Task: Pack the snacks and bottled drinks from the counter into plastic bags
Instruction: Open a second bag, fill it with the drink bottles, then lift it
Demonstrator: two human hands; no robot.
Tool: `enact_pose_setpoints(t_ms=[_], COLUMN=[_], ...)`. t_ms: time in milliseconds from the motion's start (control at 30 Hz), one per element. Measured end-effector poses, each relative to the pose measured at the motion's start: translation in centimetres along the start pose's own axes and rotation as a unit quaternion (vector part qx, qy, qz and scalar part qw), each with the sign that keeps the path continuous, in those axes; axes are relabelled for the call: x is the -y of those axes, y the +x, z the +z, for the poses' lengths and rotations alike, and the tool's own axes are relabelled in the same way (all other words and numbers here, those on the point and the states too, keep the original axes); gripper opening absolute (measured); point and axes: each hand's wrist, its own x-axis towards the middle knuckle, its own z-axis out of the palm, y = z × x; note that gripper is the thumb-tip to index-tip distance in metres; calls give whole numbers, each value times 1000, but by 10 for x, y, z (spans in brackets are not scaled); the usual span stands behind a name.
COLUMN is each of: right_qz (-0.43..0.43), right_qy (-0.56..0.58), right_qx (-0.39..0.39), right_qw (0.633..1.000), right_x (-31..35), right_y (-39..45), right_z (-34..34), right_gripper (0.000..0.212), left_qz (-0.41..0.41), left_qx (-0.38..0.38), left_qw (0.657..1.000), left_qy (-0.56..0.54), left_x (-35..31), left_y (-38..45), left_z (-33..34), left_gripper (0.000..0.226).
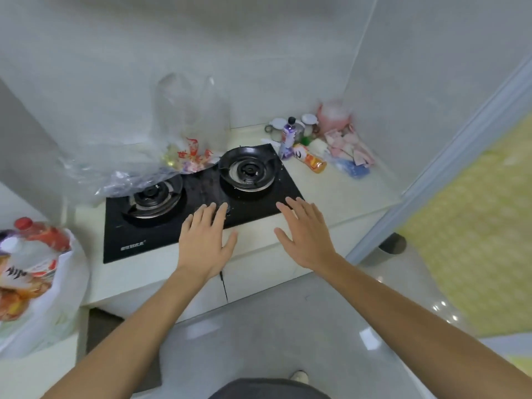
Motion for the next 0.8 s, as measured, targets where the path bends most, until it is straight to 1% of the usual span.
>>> enact_pose_setpoints(t_ms=[167, 300, 467, 667, 800], right_qz=[39, 57, 64, 46, 46], right_qy=[22, 46, 58, 48, 37], right_qx=[21, 29, 32, 52, 77], right_qw=[999, 997, 996, 996, 995], right_x=[-100, -156, -206, -247, -281], right_y=[-13, -1, 40, 108, 160], right_z=[-4, -11, -5, 11, 31], right_gripper=[61, 61, 62, 64, 64], left_qz=[16, 25, 34, 14, -14], left_qx=[32, 44, 37, 24, 51], left_qw=[999, 999, 999, 999, 998], left_qy=[-2, 6, 6, -16, -43], left_x=[-98, -141, -165, -173, -182], left_y=[45, 76, 140, 233, 308], left_z=[38, 54, 67, 93, 122], left_gripper=[74, 71, 68, 68, 70])
